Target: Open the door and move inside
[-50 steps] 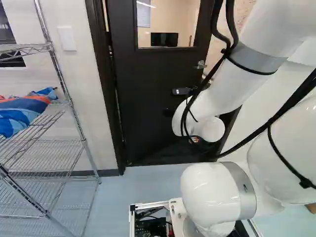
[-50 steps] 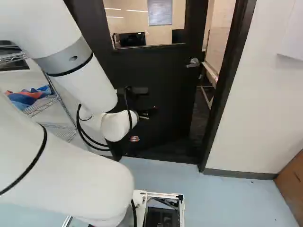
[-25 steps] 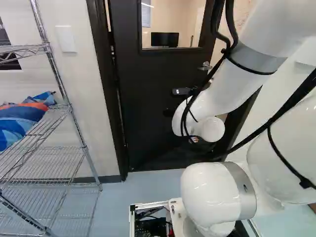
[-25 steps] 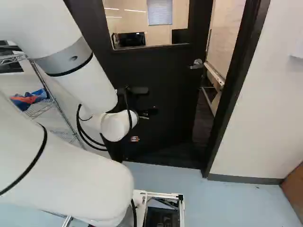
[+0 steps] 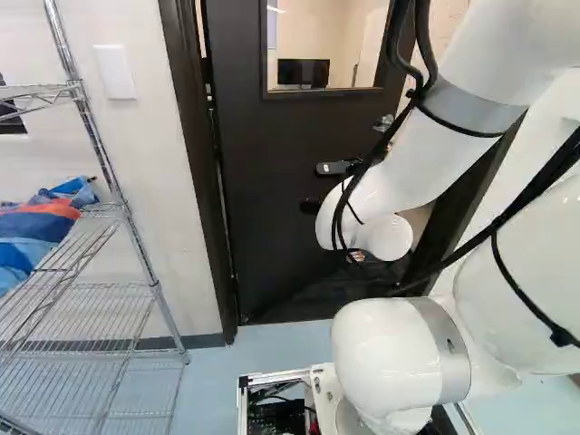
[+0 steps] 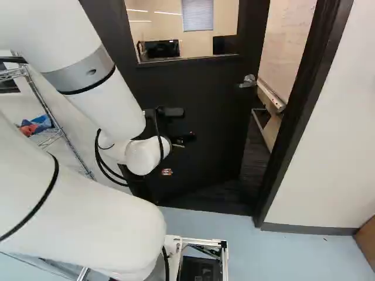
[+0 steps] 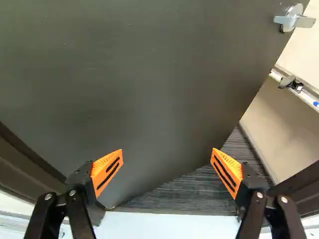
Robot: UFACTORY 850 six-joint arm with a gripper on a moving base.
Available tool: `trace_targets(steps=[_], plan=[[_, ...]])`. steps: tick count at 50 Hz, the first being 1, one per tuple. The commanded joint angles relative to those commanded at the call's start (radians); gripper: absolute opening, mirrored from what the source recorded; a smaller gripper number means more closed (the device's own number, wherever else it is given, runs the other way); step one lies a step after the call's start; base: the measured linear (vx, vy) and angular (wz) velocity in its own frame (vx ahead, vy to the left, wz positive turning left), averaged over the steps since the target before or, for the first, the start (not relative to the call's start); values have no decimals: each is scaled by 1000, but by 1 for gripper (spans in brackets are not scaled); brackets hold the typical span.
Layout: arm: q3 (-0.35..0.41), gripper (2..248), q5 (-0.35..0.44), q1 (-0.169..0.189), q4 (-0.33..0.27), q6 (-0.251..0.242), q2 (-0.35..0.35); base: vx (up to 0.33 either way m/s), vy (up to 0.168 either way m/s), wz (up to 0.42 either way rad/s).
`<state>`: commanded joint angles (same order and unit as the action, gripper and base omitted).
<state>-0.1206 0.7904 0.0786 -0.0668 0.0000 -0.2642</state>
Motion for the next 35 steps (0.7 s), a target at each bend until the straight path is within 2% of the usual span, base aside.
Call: trace_targets(steps=[20,35], plan=[[0,247,0,0,0,0,0,116,13,-7],[0,247,0,0,0,0,0,117,-35,-193]])
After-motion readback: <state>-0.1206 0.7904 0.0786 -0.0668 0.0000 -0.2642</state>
